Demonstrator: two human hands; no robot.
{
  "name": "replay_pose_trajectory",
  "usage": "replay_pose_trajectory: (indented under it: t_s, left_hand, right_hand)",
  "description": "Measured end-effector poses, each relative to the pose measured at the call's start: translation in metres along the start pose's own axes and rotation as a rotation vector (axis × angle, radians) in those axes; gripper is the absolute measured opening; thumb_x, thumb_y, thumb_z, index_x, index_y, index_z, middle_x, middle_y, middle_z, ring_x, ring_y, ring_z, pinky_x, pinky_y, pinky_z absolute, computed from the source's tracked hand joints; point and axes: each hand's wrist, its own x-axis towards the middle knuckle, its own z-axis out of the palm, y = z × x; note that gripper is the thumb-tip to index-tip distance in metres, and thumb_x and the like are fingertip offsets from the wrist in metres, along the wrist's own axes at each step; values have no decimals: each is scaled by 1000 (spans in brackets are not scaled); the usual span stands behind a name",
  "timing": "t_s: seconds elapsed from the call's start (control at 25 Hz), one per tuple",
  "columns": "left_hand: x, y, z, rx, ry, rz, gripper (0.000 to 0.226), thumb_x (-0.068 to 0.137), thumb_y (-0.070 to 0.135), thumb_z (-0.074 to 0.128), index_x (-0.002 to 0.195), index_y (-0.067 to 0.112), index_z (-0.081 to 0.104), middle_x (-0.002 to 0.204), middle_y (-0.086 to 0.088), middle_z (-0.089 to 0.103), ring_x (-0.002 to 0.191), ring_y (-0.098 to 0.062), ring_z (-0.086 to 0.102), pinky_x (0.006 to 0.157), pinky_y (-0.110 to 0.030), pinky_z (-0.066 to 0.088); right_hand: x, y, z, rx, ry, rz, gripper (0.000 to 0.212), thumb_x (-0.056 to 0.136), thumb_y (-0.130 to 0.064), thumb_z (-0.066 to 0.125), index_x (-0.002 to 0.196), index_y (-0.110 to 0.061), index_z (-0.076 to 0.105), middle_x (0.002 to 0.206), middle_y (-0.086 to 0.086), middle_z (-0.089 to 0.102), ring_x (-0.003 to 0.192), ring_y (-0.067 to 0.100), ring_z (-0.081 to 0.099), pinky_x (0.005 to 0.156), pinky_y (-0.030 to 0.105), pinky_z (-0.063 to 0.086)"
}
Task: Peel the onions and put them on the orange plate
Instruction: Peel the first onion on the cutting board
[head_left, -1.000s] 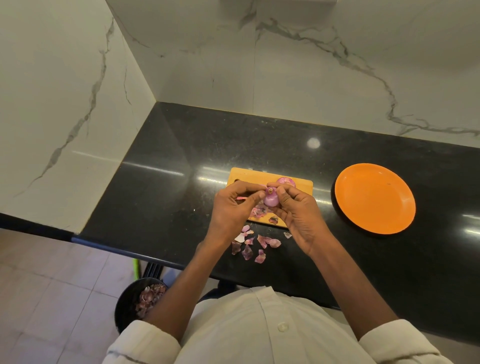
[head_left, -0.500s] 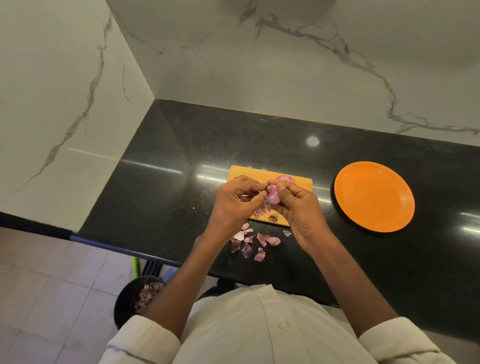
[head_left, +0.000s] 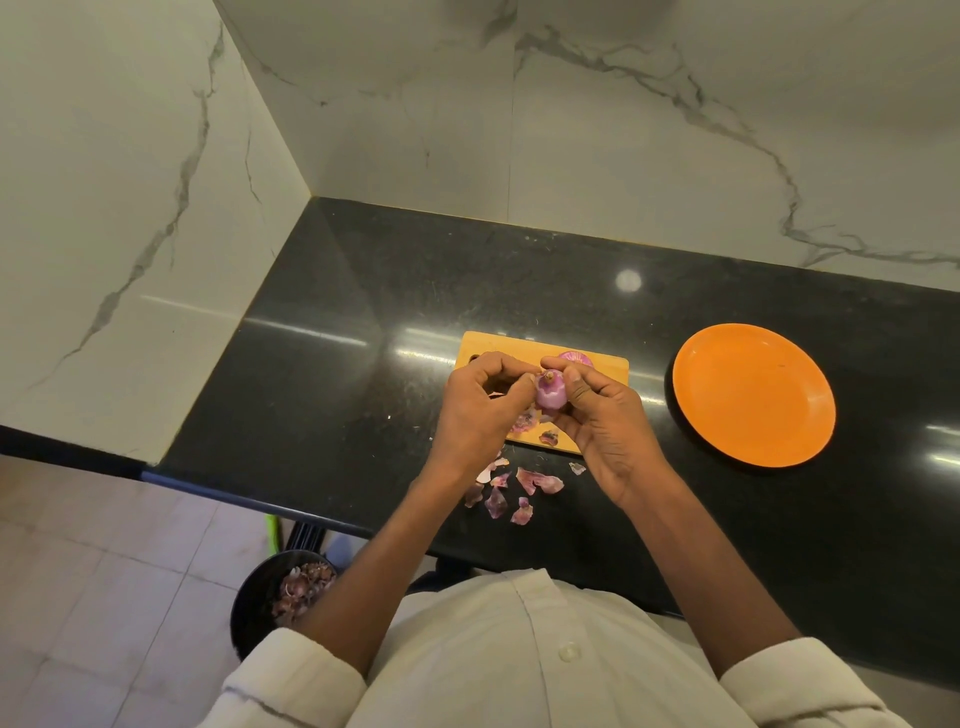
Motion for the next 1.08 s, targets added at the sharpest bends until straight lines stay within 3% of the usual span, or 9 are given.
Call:
replay_pose_trajectory:
  t_s: [0.12, 0.32, 0.52, 0.68, 0.84, 0.96, 1.08]
  left_hand:
    - [1, -1, -5, -69, -53, -14, 28, 92, 15, 83, 118, 8, 76, 110, -10, 79, 106, -28, 76, 92, -50, 64]
    - [2, 0, -7, -50, 25, 18, 16, 93, 17, 83, 104, 6, 80, 97, -10, 80, 94, -33, 78, 87, -59, 63]
    - [-1, 7, 4, 131, 107, 96, 18, 90, 19, 87, 92, 7, 73, 83, -3, 75, 74, -21, 73, 70, -40, 65]
    - [-2, 9, 6, 153, 204, 75, 13, 92, 9, 80, 87, 9, 68, 77, 0, 70, 64, -8, 64, 61, -26, 57]
    - [0, 3, -8, 36, 91, 32, 5, 101, 11, 71, 103, 11, 67, 90, -7, 72, 81, -23, 73, 74, -40, 65]
    - [-3, 1, -13, 48, -12, 55, 22, 104, 15, 68, 126, 15, 68, 100, -1, 74, 92, -17, 76, 78, -31, 63]
    - [-6, -4, -16, 87, -79, 96, 27, 102, 22, 73, 128, 17, 74, 112, 3, 76, 101, -21, 76, 81, -37, 65]
  right_hand:
    - [2, -3, 0, -22, -19, -25, 27, 106, -15, 56, 123, -5, 74, 125, 14, 75, 119, 30, 71, 88, 31, 63]
    - [5, -3, 1, 19, -24, -3, 26, 105, -11, 56, 122, -3, 73, 128, 15, 73, 121, 30, 70, 96, 37, 62]
    - [7, -2, 3, 3, -35, 1, 23, 103, -10, 58, 118, -4, 75, 126, 16, 73, 120, 32, 70, 93, 37, 63]
    - [6, -1, 7, 55, -71, 60, 22, 106, -10, 55, 112, -7, 76, 120, 15, 75, 110, 29, 70, 98, 43, 58]
    - [7, -2, 7, 88, -66, 103, 27, 108, -18, 53, 119, -6, 74, 118, 13, 77, 106, 24, 72, 101, 43, 57]
    - [7, -5, 4, 51, -100, 96, 30, 108, -19, 54, 126, -3, 72, 123, 15, 75, 109, 26, 73, 101, 42, 57]
    - [7, -2, 5, -46, -120, 58, 28, 106, -17, 57, 125, -4, 72, 123, 18, 75, 111, 29, 74, 96, 40, 60]
